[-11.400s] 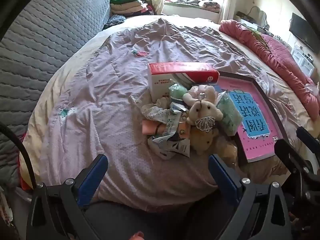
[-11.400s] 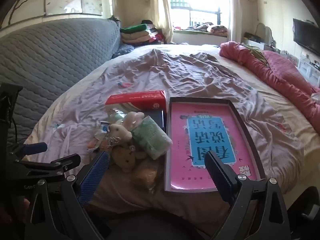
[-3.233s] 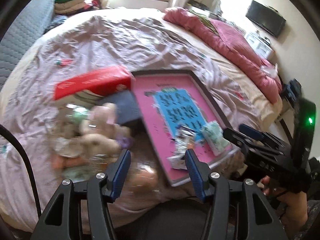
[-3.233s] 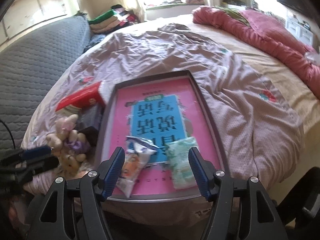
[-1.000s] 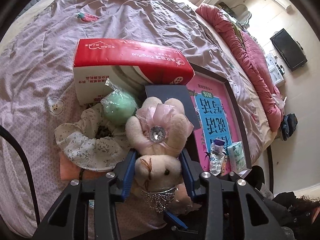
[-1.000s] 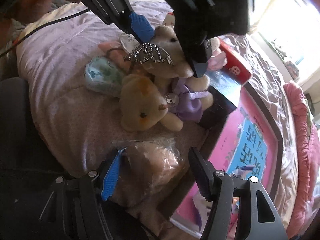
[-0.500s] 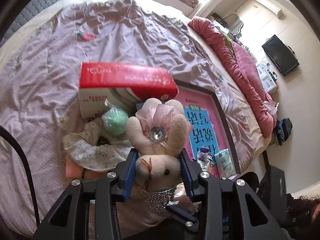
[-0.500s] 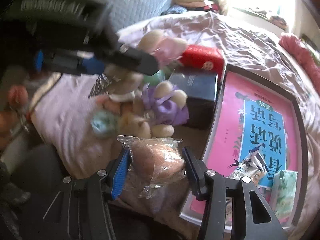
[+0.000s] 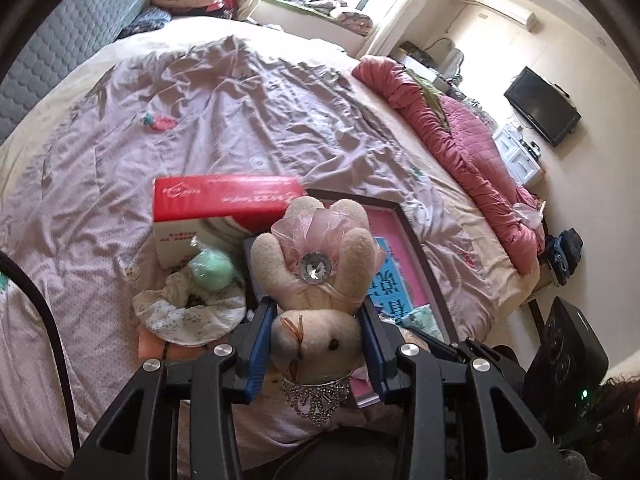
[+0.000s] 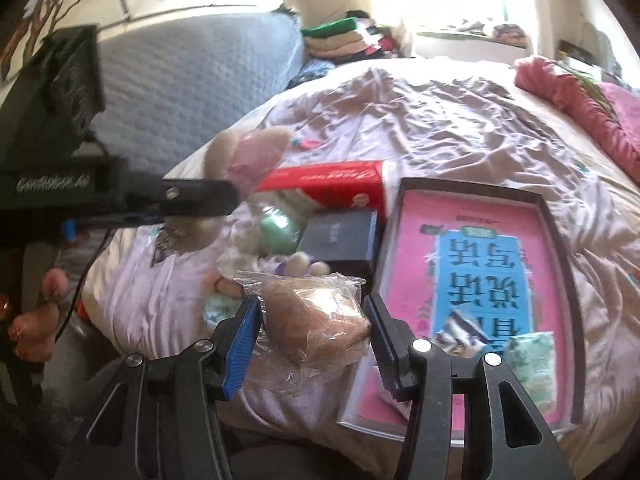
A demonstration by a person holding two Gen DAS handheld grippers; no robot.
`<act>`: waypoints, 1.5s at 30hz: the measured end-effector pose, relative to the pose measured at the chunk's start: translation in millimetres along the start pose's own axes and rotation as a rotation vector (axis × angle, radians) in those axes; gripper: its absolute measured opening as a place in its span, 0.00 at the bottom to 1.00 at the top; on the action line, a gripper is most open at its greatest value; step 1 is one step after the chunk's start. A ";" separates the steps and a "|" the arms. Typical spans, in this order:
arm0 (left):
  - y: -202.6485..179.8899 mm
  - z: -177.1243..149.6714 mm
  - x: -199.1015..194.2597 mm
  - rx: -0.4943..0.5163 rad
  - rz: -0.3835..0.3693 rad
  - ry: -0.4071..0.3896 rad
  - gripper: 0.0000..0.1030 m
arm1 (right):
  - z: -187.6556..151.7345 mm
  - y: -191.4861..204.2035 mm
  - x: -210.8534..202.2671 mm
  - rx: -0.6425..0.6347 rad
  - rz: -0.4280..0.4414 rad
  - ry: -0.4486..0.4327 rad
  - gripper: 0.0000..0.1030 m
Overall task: Organize soft objects
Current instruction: 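Carry the bunny and bread roll over the pink tray with both tools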
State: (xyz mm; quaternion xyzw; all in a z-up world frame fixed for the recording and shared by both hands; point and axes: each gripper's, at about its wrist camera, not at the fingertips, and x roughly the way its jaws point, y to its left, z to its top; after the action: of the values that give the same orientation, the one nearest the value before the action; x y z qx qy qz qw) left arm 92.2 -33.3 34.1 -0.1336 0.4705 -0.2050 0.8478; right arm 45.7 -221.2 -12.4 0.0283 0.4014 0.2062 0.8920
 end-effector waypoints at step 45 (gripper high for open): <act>-121.6 -23.9 66.4 0.221 -0.025 0.112 0.40 | -23.1 -126.8 -84.8 0.284 -0.147 -0.141 0.53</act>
State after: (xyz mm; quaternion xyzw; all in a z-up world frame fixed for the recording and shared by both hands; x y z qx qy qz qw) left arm 76.3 -172.6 23.3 -0.0336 0.4902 -0.2731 0.8271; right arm 22.4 -372.8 4.2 0.1390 0.3638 0.0793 0.9176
